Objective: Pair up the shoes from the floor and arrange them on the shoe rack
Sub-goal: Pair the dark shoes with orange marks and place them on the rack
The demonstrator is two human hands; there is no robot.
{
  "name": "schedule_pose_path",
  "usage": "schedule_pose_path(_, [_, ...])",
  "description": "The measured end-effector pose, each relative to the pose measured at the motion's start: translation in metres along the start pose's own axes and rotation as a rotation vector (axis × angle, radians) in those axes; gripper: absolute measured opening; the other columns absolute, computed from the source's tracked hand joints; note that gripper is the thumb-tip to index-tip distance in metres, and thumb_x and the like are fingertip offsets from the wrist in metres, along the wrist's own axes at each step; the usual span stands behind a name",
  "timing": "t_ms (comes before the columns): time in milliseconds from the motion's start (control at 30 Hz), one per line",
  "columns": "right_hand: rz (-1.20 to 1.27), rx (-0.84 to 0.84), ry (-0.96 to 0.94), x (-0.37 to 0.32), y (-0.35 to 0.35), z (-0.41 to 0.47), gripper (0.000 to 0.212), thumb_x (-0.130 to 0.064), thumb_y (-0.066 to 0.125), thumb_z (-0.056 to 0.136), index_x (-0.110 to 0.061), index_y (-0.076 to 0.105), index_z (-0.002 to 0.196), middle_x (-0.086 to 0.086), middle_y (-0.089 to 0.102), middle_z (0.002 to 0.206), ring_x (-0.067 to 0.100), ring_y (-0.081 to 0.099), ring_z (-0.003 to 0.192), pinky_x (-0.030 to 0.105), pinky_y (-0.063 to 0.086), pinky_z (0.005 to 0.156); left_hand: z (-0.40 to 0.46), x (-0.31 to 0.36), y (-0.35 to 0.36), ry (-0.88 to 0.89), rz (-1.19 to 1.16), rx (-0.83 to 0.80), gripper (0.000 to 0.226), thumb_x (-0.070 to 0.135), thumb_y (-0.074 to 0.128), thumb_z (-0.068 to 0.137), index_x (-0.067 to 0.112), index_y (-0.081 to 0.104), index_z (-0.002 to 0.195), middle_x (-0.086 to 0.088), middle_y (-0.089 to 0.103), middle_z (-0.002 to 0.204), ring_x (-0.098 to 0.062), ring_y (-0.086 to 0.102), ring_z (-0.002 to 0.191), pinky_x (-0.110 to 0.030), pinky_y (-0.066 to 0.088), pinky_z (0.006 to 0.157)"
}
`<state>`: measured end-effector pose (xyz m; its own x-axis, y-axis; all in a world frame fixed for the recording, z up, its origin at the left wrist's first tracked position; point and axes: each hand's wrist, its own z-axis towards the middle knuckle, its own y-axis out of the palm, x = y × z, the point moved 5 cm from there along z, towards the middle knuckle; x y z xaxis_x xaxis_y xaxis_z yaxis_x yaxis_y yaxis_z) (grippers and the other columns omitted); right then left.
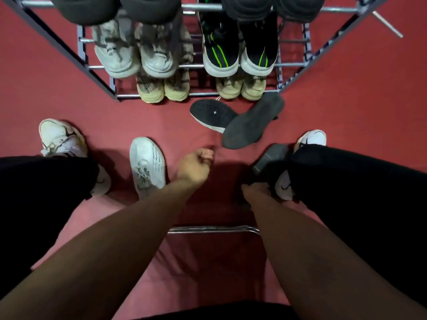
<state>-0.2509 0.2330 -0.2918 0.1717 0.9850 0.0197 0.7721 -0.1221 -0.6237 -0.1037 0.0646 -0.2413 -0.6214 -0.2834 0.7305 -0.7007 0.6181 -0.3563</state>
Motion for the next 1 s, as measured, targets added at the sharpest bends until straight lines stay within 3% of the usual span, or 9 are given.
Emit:
schedule_pose_path(200, [-0.064,0.071,0.154,-0.007,0.014,0.014,0.119,-0.051,0.077,0.074,-0.007,-0.001,0.153,0.021,0.018,0.152,0.041,0.030,0.138,0.047,0.029,0.112,0.012,-0.023,-0.004,-0.118,-0.039,0.013,0.017,0.010,0.058,0.091,0.020,0.067,0.101,0.003,0.067,0.086,-0.012,0.060,0.074,-0.018,0.049,0.075])
schedule_pose_path(267, [-0.038,0.096,0.185,-0.009,0.021,0.016,0.119,-0.049,0.079,0.072,-0.009,0.000,0.152,0.021,0.016,0.152,0.041,0.032,0.135,0.049,0.031,0.110,0.016,-0.030,-0.007,-0.138,-0.021,0.009,0.018,0.011,0.057,0.092,0.019,0.066,0.105,0.006,0.064,0.082,-0.007,0.057,0.068,-0.008,0.044,0.063])
schedule_pose_path(400, [0.073,0.146,0.172,-0.006,0.021,0.013,0.104,-0.041,0.081,0.070,-0.009,0.014,0.143,0.019,0.016,0.150,0.041,0.038,0.129,0.046,0.039,0.102,0.019,-0.034,-0.016,-0.160,-0.122,0.026,0.015,0.010,0.059,0.092,0.022,0.065,0.098,0.007,0.060,0.073,0.003,0.051,0.053,-0.016,0.043,0.059])
schedule_pose_path(500, [0.149,0.100,0.141,-0.004,0.017,0.002,0.106,-0.052,0.079,0.064,-0.011,0.017,0.139,0.022,0.026,0.146,0.042,0.039,0.129,0.046,0.037,0.106,0.017,-0.033,-0.032,-0.170,-0.156,0.063,0.016,0.012,0.060,0.090,0.026,0.063,0.086,0.008,0.062,0.074,-0.014,0.058,0.068,-0.022,0.048,0.069])
schedule_pose_path(600, [0.171,0.081,0.088,-0.007,0.006,-0.018,0.105,-0.063,0.070,0.065,-0.012,0.016,0.139,0.024,0.038,0.141,0.044,0.044,0.126,0.047,0.037,0.106,0.007,-0.022,-0.048,-0.080,0.092,-0.053,0.026,0.005,0.052,0.089,0.024,0.062,0.105,0.005,0.068,0.094,-0.023,0.065,0.090,-0.020,0.048,0.079])
schedule_pose_path(733, [0.127,-0.160,-0.026,-0.029,-0.013,-0.060,0.100,-0.061,0.064,0.075,-0.003,0.027,0.147,0.020,0.032,0.152,0.036,0.038,0.137,0.040,0.032,0.114,-0.012,0.003,-0.064,0.077,0.628,-0.218,0.073,0.005,0.063,0.076,0.032,0.040,0.140,-0.001,0.053,0.133,-0.026,0.057,0.119,-0.033,0.045,0.102])
schedule_pose_path(800, [0.058,-0.324,-0.121,-0.048,-0.027,-0.089,0.074,-0.066,0.061,0.068,-0.005,0.059,0.111,0.019,0.059,0.122,0.031,0.060,0.105,0.036,0.049,0.092,-0.022,0.011,-0.063,0.145,0.785,-0.258,0.099,0.010,0.075,0.069,0.038,0.023,0.148,0.001,0.041,0.142,-0.030,0.049,0.124,-0.040,0.043,0.105])
schedule_pose_path(867, [0.015,-0.509,-0.156,-0.067,-0.044,-0.123,0.044,-0.055,0.058,0.081,-0.011,0.059,0.079,0.010,0.062,0.081,0.022,0.057,0.068,0.026,0.045,0.059,-0.032,0.014,-0.053,0.247,0.945,-0.297,0.114,0.019,0.081,0.067,0.040,0.007,0.151,0.005,0.025,0.153,-0.029,0.039,0.130,-0.043,0.039,0.109])
schedule_pose_path(1000, [-0.239,-0.737,-0.106,-0.088,-0.054,-0.151,0.060,-0.072,0.056,0.066,-0.018,0.067,0.088,0.009,0.066,0.088,0.026,0.059,0.082,0.037,0.048,0.075,-0.044,0.020,-0.052,0.305,0.905,-0.201,0.075,0.033,0.071,0.076,0.031,0.032,0.140,0.003,0.045,0.143,-0.026,0.040,0.131,-0.043,0.031,0.108])
